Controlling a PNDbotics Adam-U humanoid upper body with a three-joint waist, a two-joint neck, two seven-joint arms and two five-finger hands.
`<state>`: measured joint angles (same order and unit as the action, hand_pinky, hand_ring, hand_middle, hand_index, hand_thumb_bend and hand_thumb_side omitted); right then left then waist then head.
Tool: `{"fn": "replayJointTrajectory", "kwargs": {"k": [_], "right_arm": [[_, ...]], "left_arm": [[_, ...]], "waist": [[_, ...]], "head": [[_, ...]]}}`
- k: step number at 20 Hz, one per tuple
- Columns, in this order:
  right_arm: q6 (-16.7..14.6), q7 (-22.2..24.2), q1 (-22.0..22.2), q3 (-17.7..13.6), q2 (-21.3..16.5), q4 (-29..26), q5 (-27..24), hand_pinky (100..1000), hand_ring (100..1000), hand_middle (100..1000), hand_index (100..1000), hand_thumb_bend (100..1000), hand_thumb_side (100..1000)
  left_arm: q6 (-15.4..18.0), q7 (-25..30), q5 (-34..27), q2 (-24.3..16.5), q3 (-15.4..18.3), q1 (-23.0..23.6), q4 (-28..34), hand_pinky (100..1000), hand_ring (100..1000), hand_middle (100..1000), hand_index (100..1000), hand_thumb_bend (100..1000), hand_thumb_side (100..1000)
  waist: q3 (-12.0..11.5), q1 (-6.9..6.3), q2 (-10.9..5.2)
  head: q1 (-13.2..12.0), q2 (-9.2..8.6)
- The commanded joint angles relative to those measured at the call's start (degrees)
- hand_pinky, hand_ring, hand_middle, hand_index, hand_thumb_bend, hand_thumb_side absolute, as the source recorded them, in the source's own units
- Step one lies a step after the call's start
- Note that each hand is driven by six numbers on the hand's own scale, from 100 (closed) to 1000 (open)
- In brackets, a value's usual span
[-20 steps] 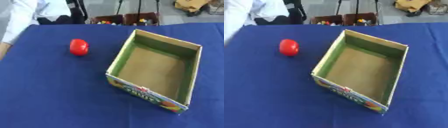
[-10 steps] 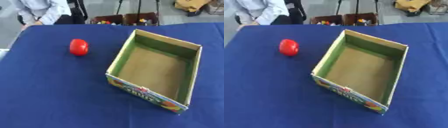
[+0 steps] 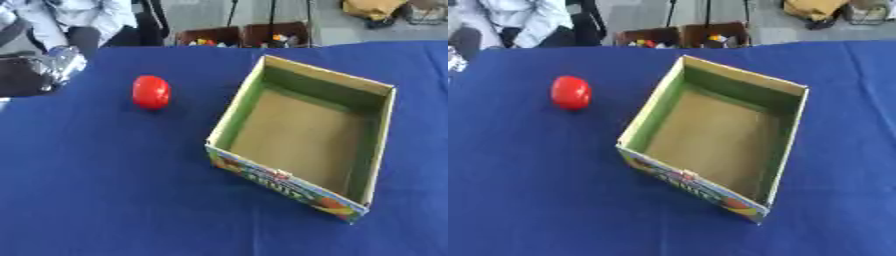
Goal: Pick up objects on the table and place them in the box.
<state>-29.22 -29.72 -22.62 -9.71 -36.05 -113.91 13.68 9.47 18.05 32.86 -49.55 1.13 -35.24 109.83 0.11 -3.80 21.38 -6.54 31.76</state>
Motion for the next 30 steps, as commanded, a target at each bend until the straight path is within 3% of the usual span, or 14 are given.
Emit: {"fn": "replayJointTrajectory", "kwargs": {"k": [1,5,6,11,12,15,20,25,28,30], "right_arm": [[-0.1,0.6,-0.5,0.1,-2.1,-0.7,-0.8,742,785,743,802,100,1000],[-0.1,1.1,-0.6,0.4,-2.2,-0.7,-1.0,743,786,743,802,100,1000],[-0.1,1.2,-0.7,0.4,-2.2,-0.7,-1.1,743,786,743,802,100,1000],[-0.2,1.7,-0.8,0.7,-2.1,-0.7,-1.4,744,786,742,802,100,1000],[-0.1,1.7,-0.8,0.7,-2.0,-0.7,-1.4,744,786,742,802,100,1000],[-0.1,2.0,-0.9,0.9,-1.9,-0.7,-1.6,744,786,742,802,100,1000],[-0.1,2.4,-1.2,1.1,-1.7,-0.7,-1.8,745,786,741,802,100,1000],[-0.2,2.7,-1.6,1.3,-1.6,-0.7,-1.9,746,787,740,798,100,1000],[-0.3,2.9,-1.9,1.4,-1.6,-0.7,-1.9,746,787,739,799,100,1000],[-0.3,2.9,-2.0,1.4,-1.6,-0.7,-1.9,746,788,739,799,100,1000]], "left_arm": [[1.9,5.8,0.5,-3.0,-2.0,-3.5,-4.6,692,868,888,1000,273,937],[3.7,12.7,1.9,-2.8,-4.6,-7.6,-11.3,749,900,925,1000,395,956],[3.9,14.5,2.5,-2.4,-5.1,-8.6,-13.1,755,905,932,1000,457,933],[5.0,21.1,4.8,0.4,-6.8,-12.8,-21.0,734,895,938,1000,585,780],[5.3,22.0,5.1,1.0,-7.1,-13.5,-22.5,722,889,938,1000,588,720],[6.2,24.7,5.8,2.8,-8.0,-15.5,-26.9,701,881,945,1000,578,662],[6.7,28.7,9.9,5.5,-9.0,-18.7,-33.9,794,956,984,1000,547,626],[6.8,29.1,13.6,7.8,-8.8,-21.0,-39.8,739,931,970,1000,488,588],[6.4,28.5,16.2,8.5,-8.2,-21.9,-42.8,718,925,983,1000,399,548],[6.3,27.6,17.5,8.9,-7.8,-22.3,-44.2,737,939,991,1000,371,539]], "waist": [[0.4,-0.84,-1.97],[1.1,-1.18,-2.04],[1.2,-1.26,-2.06],[1.7,-1.46,-2.09],[1.9,-1.50,-2.08],[2.2,-1.61,-2.07],[3.0,-1.93,-1.80],[4.0,-2.33,-1.20],[4.5,-2.50,-0.68],[4.7,-2.55,-0.30]], "head": [[-0.6,0.64],[-1.1,0.61],[-1.2,0.60],[-1.6,0.59],[-1.8,0.53],[-2.2,0.43],[-3.2,0.19],[-4.2,-0.44],[-4.8,-0.98],[-5.0,-1.33]]}}
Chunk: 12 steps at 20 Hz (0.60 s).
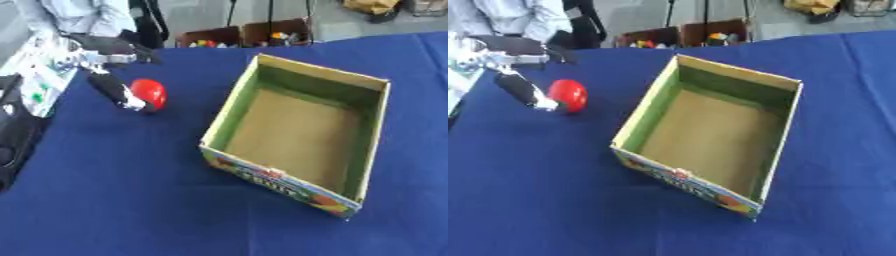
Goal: Pick up objects on the table and place them in the box.
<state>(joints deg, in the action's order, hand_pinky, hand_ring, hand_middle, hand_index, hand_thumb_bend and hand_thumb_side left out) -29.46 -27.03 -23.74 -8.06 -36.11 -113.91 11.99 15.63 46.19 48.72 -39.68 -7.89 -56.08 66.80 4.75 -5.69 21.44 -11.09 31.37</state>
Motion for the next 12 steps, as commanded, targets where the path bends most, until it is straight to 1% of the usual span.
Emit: {"fn": "replayJointTrajectory", "kwargs": {"k": [1,3,5,6,8,10,12], "right_arm": [[-0.1,0.3,-1.0,-0.2,-1.5,-0.7,-0.2,746,788,739,799,100,1000],[-0.2,0.3,-1.1,-0.1,-1.5,-0.7,-0.2,747,788,739,799,100,1000],[-0.2,0.4,-1.3,-0.1,-1.4,-0.7,-0.1,747,788,739,799,100,1000],[-0.2,0.4,-1.3,0.0,-1.4,-0.7,-0.1,747,788,739,799,100,1000],[-0.2,0.5,-1.5,0.0,-1.3,-0.7,-0.1,747,789,739,799,100,1000],[-0.3,0.5,-1.6,0.1,-1.2,-0.7,-0.1,748,789,739,799,100,1000],[-0.3,0.5,-1.6,0.1,-1.2,-0.7,0.0,748,789,739,799,100,1000]], "left_arm": [[0.1,-0.9,2.5,-0.9,1.3,-1.5,-1.6,756,954,998,1000,367,540],[0.0,-1.2,4.4,-0.9,1.3,-1.7,-2.2,798,994,1000,1000,360,538],[0.1,-1.0,5.7,-0.7,1.4,-1.8,-2.8,795,989,1000,1000,351,535],[0.1,-0.9,6.1,-0.7,1.5,-1.8,-3.0,774,974,1000,1000,348,533],[-0.1,-0.7,6.4,-0.5,1.7,-1.8,-3.7,693,923,991,1000,329,520],[-0.4,-0.7,6.8,-0.4,2.1,-1.8,-4.5,677,918,996,1000,290,501],[-0.7,-1.0,6.9,-0.4,2.5,-1.7,-5.3,657,912,996,1000,277,496]], "waist": [[0.1,-0.69,-0.15],[0.2,-0.74,0.24],[0.3,-0.77,0.57],[0.3,-0.77,0.71],[0.5,-0.79,1.02],[0.7,-0.77,1.29],[0.8,-0.68,1.57]], "head": [[-0.6,-1.09],[-0.7,-1.35],[-0.8,-1.49],[-0.8,-1.58],[-1.0,-1.87],[-1.3,-2.13],[-1.5,-2.30]]}}
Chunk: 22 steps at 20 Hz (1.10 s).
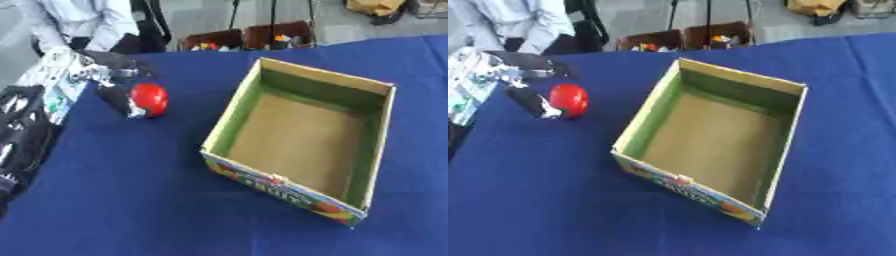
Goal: Pick up objects on the table and place them in the box.
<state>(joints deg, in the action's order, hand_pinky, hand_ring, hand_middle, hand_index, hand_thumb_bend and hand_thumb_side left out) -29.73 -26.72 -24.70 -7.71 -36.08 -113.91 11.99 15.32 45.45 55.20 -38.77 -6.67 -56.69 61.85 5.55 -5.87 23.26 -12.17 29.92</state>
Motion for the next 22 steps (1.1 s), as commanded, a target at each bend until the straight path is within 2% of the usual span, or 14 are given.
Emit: {"fn": "replayJointTrajectory", "kwargs": {"k": [1,4,6,9,11,12,13,15,20,22], "right_arm": [[-0.1,0.2,-0.7,-0.2,-1.2,-0.7,0.0,748,789,739,799,100,1000],[-0.1,0.3,-0.9,-0.2,-1.2,-0.7,0.1,748,790,739,795,100,1000],[-0.1,0.4,-1.0,-0.1,-1.0,-0.7,0.1,749,790,738,784,100,1000],[0.0,0.3,-1.0,-0.1,-0.9,-0.7,0.2,749,791,738,784,100,1000],[0.0,0.3,-1.1,0.0,-0.8,-0.7,0.3,749,791,738,784,100,1000],[0.0,0.3,-1.1,0.0,-0.8,-0.7,0.3,750,791,738,783,100,1000],[0.0,0.3,-1.2,0.0,-0.8,-0.7,0.3,750,791,738,783,100,1000],[0.0,0.3,-1.1,0.0,-0.7,-0.7,0.3,750,791,737,781,100,1000],[0.0,0.1,-1.3,0.0,-0.7,-0.7,0.3,750,791,735,778,100,1000],[0.0,0.0,-1.3,0.0,-0.7,-0.7,0.2,750,790,734,778,100,1000]], "left_arm": [[-0.5,-0.3,0.5,-1.2,1.3,-1.0,-0.7,645,910,997,1000,262,491],[-0.5,-0.7,0.5,-1.1,1.5,-1.0,-1.2,635,914,1000,1000,272,498],[-0.4,-2.1,0.4,-0.9,1.8,-0.9,-1.2,595,893,1000,1000,305,516],[-0.4,-4.4,1.0,-0.7,2.1,-0.8,-1.6,601,895,1000,1000,309,519],[-0.6,-5.7,2.1,-0.8,2.2,-0.7,-2.0,584,886,1000,1000,268,498],[-0.6,-6.3,2.8,-0.8,2.3,-0.6,-2.3,564,876,1000,1000,247,449],[-0.7,-6.8,3.1,-0.7,2.4,-0.6,-2.6,547,865,1000,1000,224,474],[-0.7,-7.5,3.2,-0.6,2.5,-0.5,-3.2,536,853,1000,1000,192,454],[-1.8,-6.2,1.8,-0.4,2.7,-0.4,-4.9,524,833,1000,1000,189,450],[-2.1,-5.2,1.5,-0.4,2.7,-0.5,-5.2,508,853,1000,1000,240,475]], "waist": [[0.1,-0.46,-0.12],[0.2,-0.42,0.20],[0.3,-0.40,0.48],[0.6,-0.41,0.87],[0.7,-0.39,1.12],[0.7,-0.38,1.22],[0.7,-0.37,1.32],[0.7,-0.35,1.48],[0.5,-0.34,1.58],[0.5,-0.33,1.59]], "head": [[-0.5,-0.90],[-0.7,-1.11],[-0.8,-1.42],[-1.0,-1.76],[-1.2,-1.90],[-1.3,-1.94],[-1.3,-1.98],[-1.3,-1.98],[-1.3,-1.75],[-1.3,-1.82]]}}
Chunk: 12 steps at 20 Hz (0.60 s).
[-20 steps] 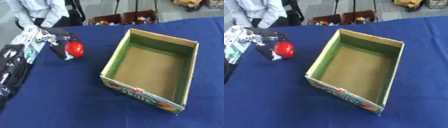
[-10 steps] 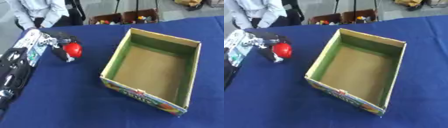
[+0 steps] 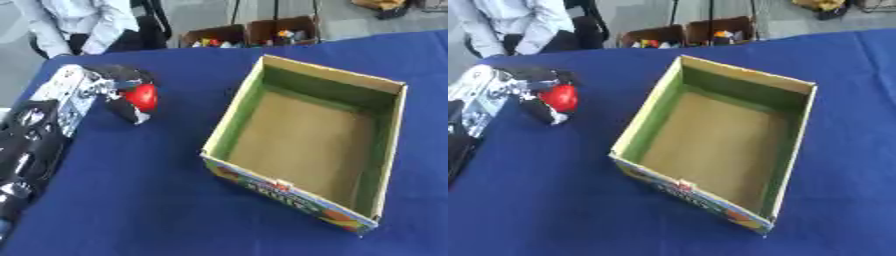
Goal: Pick up objects on the table and place them in the box.
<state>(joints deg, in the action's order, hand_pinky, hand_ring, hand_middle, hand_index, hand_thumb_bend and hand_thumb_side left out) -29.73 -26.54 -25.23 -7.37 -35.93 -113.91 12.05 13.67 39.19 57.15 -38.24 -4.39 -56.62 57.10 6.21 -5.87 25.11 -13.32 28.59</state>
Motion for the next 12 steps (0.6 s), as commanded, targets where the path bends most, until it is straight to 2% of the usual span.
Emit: {"fn": "replayJointTrajectory", "kwargs": {"k": [1,4,5,7,9,12], "right_arm": [[0.0,-0.2,-0.8,-0.3,-0.8,-0.7,0.2,750,791,734,778,100,1000],[0.1,-0.2,-0.6,-0.3,-0.7,-0.7,0.2,750,791,733,777,100,1000],[0.1,-0.2,-0.5,-0.3,-0.7,-0.7,0.2,750,791,733,776,100,1000],[0.2,-0.3,-0.4,-0.4,-0.6,-0.7,0.2,750,790,731,775,100,1000],[0.2,-0.4,-0.3,-0.4,-0.6,-0.7,0.2,750,790,731,775,100,1000],[0.2,-0.4,-0.2,-0.5,-0.6,-0.7,0.2,750,790,731,773,100,1000]], "left_arm": [[-0.5,1.3,-0.4,-1.0,0.5,-0.6,-0.4,507,856,1000,1000,274,494],[-0.3,1.6,0.0,-1.1,0.7,-0.8,0.3,548,866,1000,1000,359,526],[-0.2,1.5,-0.2,-1.1,0.8,-0.9,0.5,568,875,1000,1000,436,550],[0.3,1.6,-0.8,-1.3,0.9,-1.2,1.0,614,903,1000,1000,530,586],[0.5,1.9,-1.1,-1.7,1.1,-1.4,1.5,651,921,1000,1000,581,608],[0.5,1.1,-1.0,-2.3,1.5,-1.5,2.4,659,923,1000,1000,588,619]], "waist": [[-0.1,-0.34,-0.27],[-0.1,-0.36,-0.26],[-0.1,-0.35,-0.27],[-0.1,-0.33,-0.35],[-0.2,-0.36,-0.49],[-0.2,-0.42,-0.66]], "head": [[-0.1,-0.46],[-0.2,-0.40],[-0.2,-0.39],[-0.3,-0.29],[-0.5,-0.14],[-0.6,-0.25]]}}
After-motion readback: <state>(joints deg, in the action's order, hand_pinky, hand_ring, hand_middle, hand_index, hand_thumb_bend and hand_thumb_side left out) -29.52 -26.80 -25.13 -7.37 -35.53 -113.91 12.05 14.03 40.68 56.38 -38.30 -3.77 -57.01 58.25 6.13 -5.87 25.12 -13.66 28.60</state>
